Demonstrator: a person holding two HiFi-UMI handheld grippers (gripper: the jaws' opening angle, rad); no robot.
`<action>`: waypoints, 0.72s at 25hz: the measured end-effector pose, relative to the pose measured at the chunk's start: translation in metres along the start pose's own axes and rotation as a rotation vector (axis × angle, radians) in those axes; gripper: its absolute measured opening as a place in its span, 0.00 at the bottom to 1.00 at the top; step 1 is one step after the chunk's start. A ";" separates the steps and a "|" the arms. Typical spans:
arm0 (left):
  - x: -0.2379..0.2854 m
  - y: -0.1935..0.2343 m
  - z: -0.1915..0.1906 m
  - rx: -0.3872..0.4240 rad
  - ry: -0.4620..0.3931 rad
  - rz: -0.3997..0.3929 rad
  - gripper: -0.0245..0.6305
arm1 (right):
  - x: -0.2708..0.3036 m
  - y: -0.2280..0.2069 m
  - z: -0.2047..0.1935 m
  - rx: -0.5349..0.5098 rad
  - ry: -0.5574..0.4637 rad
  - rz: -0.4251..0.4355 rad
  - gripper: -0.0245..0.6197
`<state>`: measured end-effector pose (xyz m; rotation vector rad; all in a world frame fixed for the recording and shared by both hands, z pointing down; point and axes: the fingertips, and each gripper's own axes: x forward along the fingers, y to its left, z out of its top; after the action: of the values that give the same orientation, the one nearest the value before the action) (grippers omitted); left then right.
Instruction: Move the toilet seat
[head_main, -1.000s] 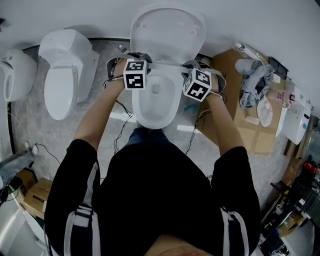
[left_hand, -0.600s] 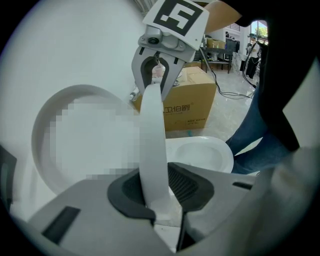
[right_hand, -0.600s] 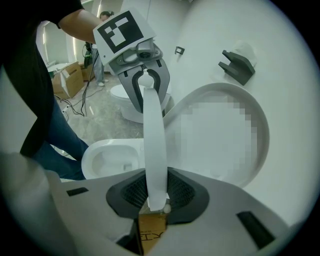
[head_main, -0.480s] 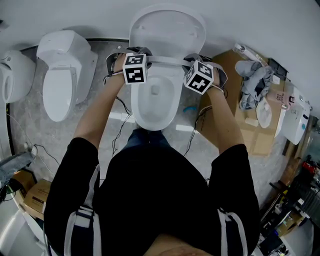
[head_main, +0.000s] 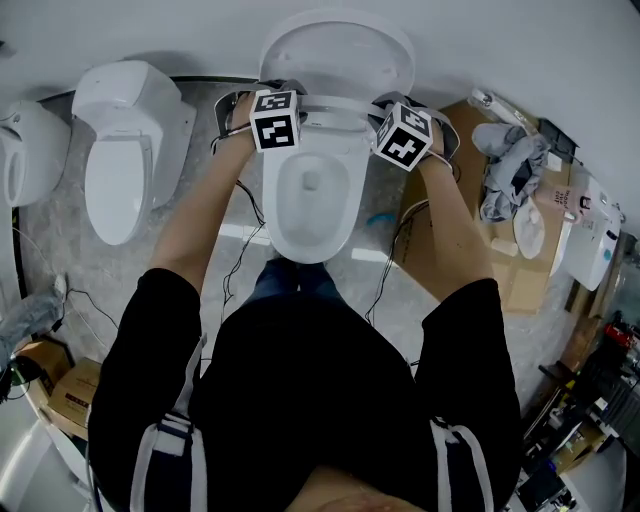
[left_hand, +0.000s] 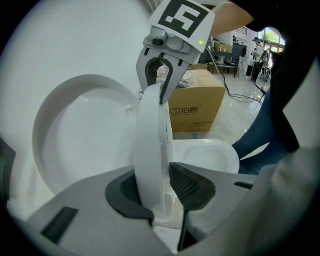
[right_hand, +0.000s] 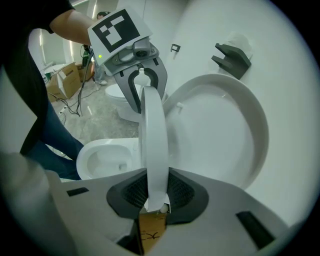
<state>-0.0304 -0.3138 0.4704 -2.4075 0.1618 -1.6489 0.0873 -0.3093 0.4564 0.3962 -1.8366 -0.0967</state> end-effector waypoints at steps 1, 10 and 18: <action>0.001 0.003 0.000 -0.004 0.001 0.000 0.23 | 0.000 -0.003 0.000 -0.001 -0.001 0.000 0.17; 0.008 0.024 -0.002 -0.043 0.008 0.008 0.26 | 0.008 -0.022 0.001 -0.013 -0.011 0.000 0.18; 0.016 0.044 -0.003 -0.081 0.011 0.028 0.27 | 0.015 -0.040 0.002 0.009 -0.012 0.002 0.20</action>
<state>-0.0257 -0.3602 0.4754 -2.4436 0.2673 -1.6746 0.0909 -0.3517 0.4589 0.4014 -1.8497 -0.0897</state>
